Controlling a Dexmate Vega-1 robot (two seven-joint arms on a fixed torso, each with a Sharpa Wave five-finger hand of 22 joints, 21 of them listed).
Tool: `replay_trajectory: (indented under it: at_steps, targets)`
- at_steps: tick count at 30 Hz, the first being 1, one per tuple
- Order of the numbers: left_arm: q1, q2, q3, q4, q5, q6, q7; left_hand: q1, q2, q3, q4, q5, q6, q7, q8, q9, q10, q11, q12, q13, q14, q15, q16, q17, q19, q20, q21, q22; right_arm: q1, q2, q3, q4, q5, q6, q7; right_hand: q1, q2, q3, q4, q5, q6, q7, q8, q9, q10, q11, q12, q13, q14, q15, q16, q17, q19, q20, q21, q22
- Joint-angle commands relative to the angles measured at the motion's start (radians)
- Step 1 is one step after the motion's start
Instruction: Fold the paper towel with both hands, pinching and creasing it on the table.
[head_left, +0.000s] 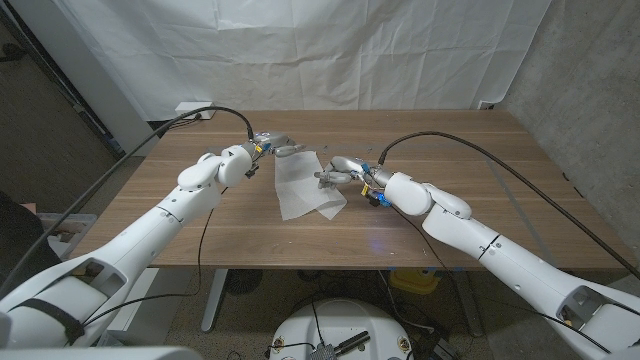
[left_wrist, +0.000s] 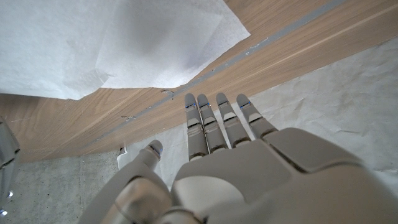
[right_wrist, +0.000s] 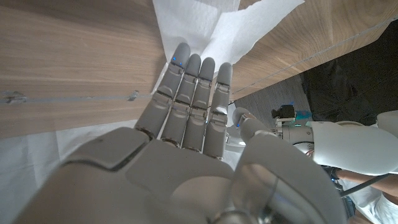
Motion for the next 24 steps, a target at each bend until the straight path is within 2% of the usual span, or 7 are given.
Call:
replay_trajectory:
  at_steps: [1, 10, 14, 15, 17, 20, 24]
  targets:
    - [-0.005, -0.001, 0.001, 0.012, -0.006, -0.009, 0.002, -0.007, 0.041, 0.0, 0.001, -0.002, -0.004, 0.003, -0.001, 0.002, -0.004, 0.0, -0.003, 0.006, -0.003, -0.022, 0.0, 0.004, 0.003, -0.004, -0.003, 0.002, 0.012, 0.009, -0.016, 0.029, 0.011, -0.021, 0.03, 0.008, -0.003, 0.006, -0.001, -0.001, 0.009, -0.003, 0.003, 0.002, 0.009, 0.003, 0.006, 0.003, 0.008, 0.001, 0.005, 0.004, 0.006, -0.003, 0.01, 0.002]
    - [-0.005, 0.003, -0.001, 0.024, -0.014, -0.02, 0.008, -0.007, 0.042, 0.0, 0.001, -0.002, -0.005, 0.003, -0.004, 0.002, -0.002, 0.0, -0.004, 0.006, -0.004, -0.021, -0.002, 0.004, 0.004, -0.004, -0.004, 0.002, 0.013, 0.021, -0.012, 0.026, -0.006, -0.042, -0.004, 0.007, -0.003, 0.007, -0.001, -0.001, 0.009, -0.003, 0.0, 0.002, 0.011, 0.001, 0.003, 0.003, 0.012, 0.004, 0.006, 0.005, 0.008, -0.004, 0.01, 0.002]
    - [-0.005, 0.005, -0.004, 0.03, -0.02, -0.031, 0.016, -0.007, 0.042, 0.0, 0.001, -0.002, -0.006, 0.004, -0.005, 0.002, -0.002, 0.0, -0.005, 0.006, -0.003, -0.021, -0.002, 0.004, 0.004, -0.005, -0.004, 0.002, 0.012, 0.037, 0.023, 0.052, 0.084, -0.003, -0.001, 0.006, -0.003, 0.007, -0.001, -0.002, 0.008, -0.002, -0.002, 0.002, 0.007, 0.004, -0.001, 0.003, 0.005, 0.006, 0.003, 0.006, 0.002, -0.002, 0.008, 0.002]
    - [-0.004, 0.007, -0.005, 0.032, -0.022, -0.037, 0.022, -0.007, 0.042, 0.0, 0.001, -0.002, -0.006, 0.003, -0.005, 0.002, -0.003, 0.0, -0.005, 0.006, -0.004, -0.022, -0.002, 0.004, 0.004, -0.005, -0.004, 0.002, -0.001, 0.052, 0.054, 0.066, 0.156, 0.023, -0.005, 0.006, -0.002, 0.007, 0.0, -0.002, 0.008, -0.003, -0.003, 0.002, 0.005, 0.001, -0.003, 0.003, 0.002, 0.006, 0.003, 0.008, 0.002, 0.0, 0.007, 0.002]
    - [-0.001, 0.009, -0.008, 0.031, -0.027, -0.043, 0.028, -0.007, 0.042, 0.0, 0.001, -0.002, -0.006, 0.002, -0.005, 0.002, -0.002, 0.0, -0.006, 0.006, -0.003, -0.021, -0.002, 0.004, 0.005, -0.005, -0.004, 0.002, -0.023, 0.065, 0.08, 0.043, 0.189, -0.004, -0.034, 0.005, -0.002, 0.006, 0.0, -0.002, 0.007, -0.004, -0.004, 0.002, 0.004, 0.003, -0.005, 0.003, 0.002, 0.007, 0.004, 0.01, -0.006, 0.005, 0.004, 0.002]
    - [0.005, 0.015, -0.014, 0.027, -0.033, -0.054, 0.035, -0.006, 0.042, 0.0, 0.0, -0.002, -0.005, 0.003, -0.005, 0.002, -0.003, -0.002, -0.007, 0.006, -0.003, -0.021, -0.002, 0.004, 0.005, -0.006, -0.005, 0.002, -0.039, 0.093, 0.116, 0.089, 0.286, 0.07, -0.053, 0.004, -0.003, 0.003, -0.001, -0.004, -0.008, -0.008, -0.013, 0.002, -0.007, 0.007, -0.014, 0.003, 0.0, 0.01, 0.007, 0.017, -0.02, 0.019, -0.002, 0.003]
    - [0.015, 0.023, -0.026, 0.02, -0.044, -0.067, 0.046, -0.006, 0.042, 0.0, 0.0, -0.002, -0.006, 0.003, -0.006, 0.002, -0.004, -0.003, -0.008, 0.006, -0.004, -0.022, -0.003, 0.004, 0.005, -0.006, -0.005, 0.002, -0.055, 0.112, 0.135, 0.106, 0.317, 0.109, -0.102, 0.004, -0.005, 0.0, -0.003, -0.004, -0.019, -0.007, -0.02, 0.003, -0.017, 0.01, -0.021, 0.004, -0.012, 0.015, 0.006, 0.022, -0.022, 0.026, -0.003, 0.003]
